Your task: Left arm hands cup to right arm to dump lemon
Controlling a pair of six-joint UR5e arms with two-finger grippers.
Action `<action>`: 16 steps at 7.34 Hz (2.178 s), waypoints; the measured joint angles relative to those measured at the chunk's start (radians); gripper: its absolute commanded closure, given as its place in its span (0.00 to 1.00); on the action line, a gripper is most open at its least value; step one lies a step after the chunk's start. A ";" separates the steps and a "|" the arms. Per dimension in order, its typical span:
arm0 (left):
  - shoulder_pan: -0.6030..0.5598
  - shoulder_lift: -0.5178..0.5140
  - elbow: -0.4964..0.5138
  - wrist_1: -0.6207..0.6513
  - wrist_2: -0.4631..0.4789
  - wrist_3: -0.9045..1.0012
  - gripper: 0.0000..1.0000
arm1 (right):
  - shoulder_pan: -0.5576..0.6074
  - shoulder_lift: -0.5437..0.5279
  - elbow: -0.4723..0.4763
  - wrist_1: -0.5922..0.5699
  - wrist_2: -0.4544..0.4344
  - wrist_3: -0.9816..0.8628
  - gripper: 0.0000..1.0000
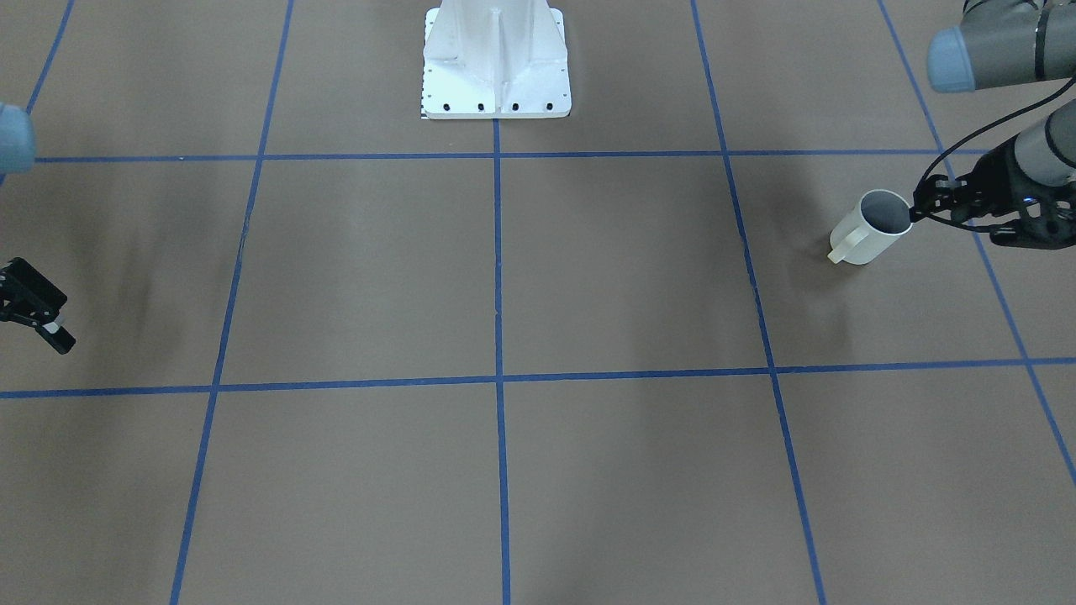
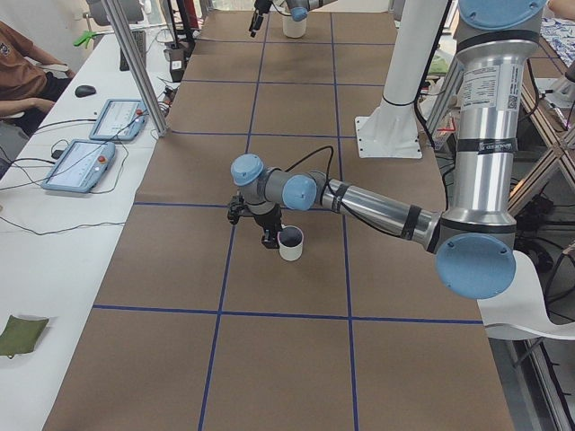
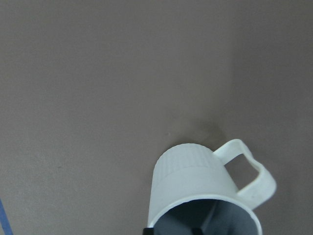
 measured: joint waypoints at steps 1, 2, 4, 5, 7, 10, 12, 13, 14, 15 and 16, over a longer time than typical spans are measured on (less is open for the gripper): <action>-0.053 -0.003 -0.007 0.000 -0.001 0.033 0.00 | 0.025 -0.023 0.000 -0.040 0.020 -0.089 0.00; -0.091 -0.006 -0.009 -0.001 -0.001 0.069 0.00 | 0.042 -0.048 0.001 -0.076 0.029 -0.173 0.00; -0.131 -0.009 -0.008 -0.002 0.004 0.124 0.00 | 0.080 -0.088 0.005 -0.125 0.066 -0.268 0.00; -0.146 -0.010 -0.005 -0.001 0.006 0.149 0.00 | 0.104 -0.098 0.005 -0.154 0.093 -0.310 0.00; -0.169 -0.012 0.002 -0.001 0.011 0.175 0.00 | 0.180 -0.103 0.007 -0.286 0.122 -0.466 0.00; -0.234 -0.028 0.080 -0.001 0.030 0.291 0.00 | 0.302 -0.126 0.104 -0.625 0.143 -0.761 0.00; -0.273 -0.048 0.117 0.001 0.030 0.309 0.00 | 0.361 -0.206 0.209 -0.761 0.145 -0.869 0.00; -0.286 -0.050 0.127 0.001 0.032 0.313 0.00 | 0.387 -0.222 0.226 -0.797 0.146 -0.921 0.00; -0.294 -0.049 0.129 0.002 0.035 0.315 0.00 | 0.411 -0.222 0.234 -0.844 0.149 -0.962 0.00; -0.301 -0.048 0.126 0.002 0.036 0.315 0.00 | 0.424 -0.217 0.234 -0.877 0.150 -0.985 0.00; -0.306 -0.047 0.128 0.002 0.036 0.314 0.00 | 0.429 -0.212 0.232 -0.896 0.151 -0.989 0.00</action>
